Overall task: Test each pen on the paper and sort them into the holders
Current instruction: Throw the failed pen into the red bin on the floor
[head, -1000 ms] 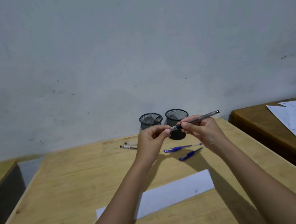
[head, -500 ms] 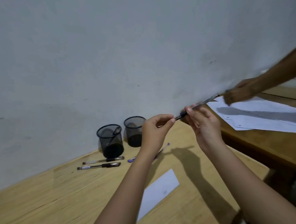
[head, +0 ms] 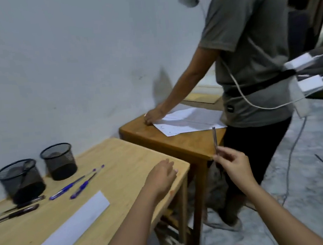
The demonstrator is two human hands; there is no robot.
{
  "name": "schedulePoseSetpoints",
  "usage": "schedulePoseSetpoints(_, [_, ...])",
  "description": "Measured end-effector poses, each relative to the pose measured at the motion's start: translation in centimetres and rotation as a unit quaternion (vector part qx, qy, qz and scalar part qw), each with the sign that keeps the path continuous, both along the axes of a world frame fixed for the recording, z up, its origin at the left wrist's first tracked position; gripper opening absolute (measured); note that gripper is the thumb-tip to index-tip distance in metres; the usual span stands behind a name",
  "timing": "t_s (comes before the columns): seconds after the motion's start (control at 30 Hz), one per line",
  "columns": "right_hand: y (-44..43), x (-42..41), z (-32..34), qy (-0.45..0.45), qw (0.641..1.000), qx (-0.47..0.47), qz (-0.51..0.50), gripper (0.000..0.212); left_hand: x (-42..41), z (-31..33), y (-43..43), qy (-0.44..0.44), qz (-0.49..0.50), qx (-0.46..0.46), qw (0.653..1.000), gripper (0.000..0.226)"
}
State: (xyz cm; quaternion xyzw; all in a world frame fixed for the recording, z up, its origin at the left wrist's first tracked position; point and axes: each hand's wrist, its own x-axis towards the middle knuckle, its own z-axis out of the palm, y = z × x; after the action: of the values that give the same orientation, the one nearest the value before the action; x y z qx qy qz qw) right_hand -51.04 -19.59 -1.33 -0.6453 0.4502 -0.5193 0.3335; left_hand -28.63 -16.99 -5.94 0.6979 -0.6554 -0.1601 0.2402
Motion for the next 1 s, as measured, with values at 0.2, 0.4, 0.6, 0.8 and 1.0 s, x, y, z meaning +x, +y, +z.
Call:
schedulePoseSetpoints(0.2, [-1.9,-5.9,-11.5,0.098,0.988,0.11,-0.038,0.024,-2.1,-1.1,-3.6,-0.129,0.055,0.072,0.988,0.053])
schedulePoseSetpoints(0.4, [-0.6,-8.7,-23.2,0.137,0.952,0.263,-0.078,0.025,-2.9,-1.9,-5.2,-0.159,0.094,0.08,0.98,0.053])
schedulePoseSetpoints(0.6, [2.5,-10.7,-31.0,0.19,0.919,0.326,-0.114,0.006,-2.8,-2.4,-5.4,-0.173,0.088,0.065,0.979,0.053])
schedulePoseSetpoints(0.8, [3.0,-12.9,-34.1,0.219,0.877,0.415,-0.106,0.016,-2.5,-2.8,-5.7,-0.175,0.094,0.05,0.979,0.053])
schedulePoseSetpoints(1.0, [2.8,-13.8,-35.1,0.248,0.851,0.445,-0.125,0.025,-2.3,-3.0,-5.8,-0.168,0.093,0.035,0.981,0.055])
